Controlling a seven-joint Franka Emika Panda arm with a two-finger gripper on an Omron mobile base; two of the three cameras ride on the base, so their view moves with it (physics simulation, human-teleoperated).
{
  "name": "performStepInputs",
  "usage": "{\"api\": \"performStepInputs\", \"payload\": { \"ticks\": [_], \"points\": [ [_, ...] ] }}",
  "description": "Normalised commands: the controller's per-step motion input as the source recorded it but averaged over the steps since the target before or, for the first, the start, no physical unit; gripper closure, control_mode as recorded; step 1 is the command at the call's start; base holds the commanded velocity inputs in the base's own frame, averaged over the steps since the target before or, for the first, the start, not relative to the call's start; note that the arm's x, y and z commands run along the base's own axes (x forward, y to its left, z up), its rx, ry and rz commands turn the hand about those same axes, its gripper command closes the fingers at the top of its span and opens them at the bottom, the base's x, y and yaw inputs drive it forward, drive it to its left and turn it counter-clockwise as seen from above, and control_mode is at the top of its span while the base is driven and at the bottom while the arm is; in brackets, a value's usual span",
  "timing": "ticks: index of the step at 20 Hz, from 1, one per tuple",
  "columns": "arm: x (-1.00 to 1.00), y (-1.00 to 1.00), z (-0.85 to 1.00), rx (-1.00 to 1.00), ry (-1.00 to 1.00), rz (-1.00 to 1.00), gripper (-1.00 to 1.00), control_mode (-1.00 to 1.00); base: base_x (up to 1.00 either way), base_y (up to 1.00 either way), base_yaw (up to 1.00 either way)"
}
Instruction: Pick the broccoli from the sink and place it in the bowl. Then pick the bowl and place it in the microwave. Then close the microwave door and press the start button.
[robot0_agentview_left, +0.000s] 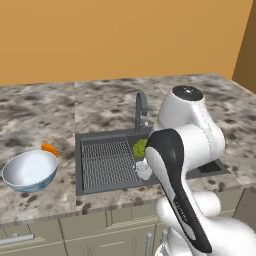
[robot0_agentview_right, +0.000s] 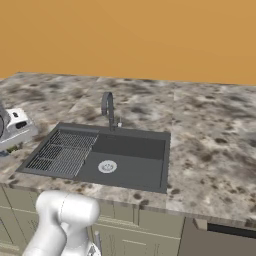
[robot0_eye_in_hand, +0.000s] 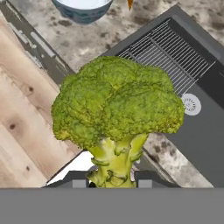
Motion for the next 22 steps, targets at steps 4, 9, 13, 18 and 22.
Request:
{"api": "performStepInputs", "payload": {
  "ticks": [4,9,13,18,22],
  "points": [
    [0.03,1.0,-0.12,-0.08,-0.08,0.0,1.0,-1.0,0.0,0.0,0.0],
    [0.19,1.0,-0.14,0.0,-0.17,0.0,1.0,-1.0,0.0,0.0,0.0],
    [0.54,1.0,0.04,0.0,-0.04,0.0,1.0,-1.0,0.0,0.0,0.0],
    [0.71,1.0,-0.07,-0.01,0.05,0.0,1.0,-1.0,0.0,0.0,0.0],
    [0.5,1.0,-0.26,0.0,0.03,0.0,1.0,-1.0,0.0,0.0,0.0]
  ]
}}
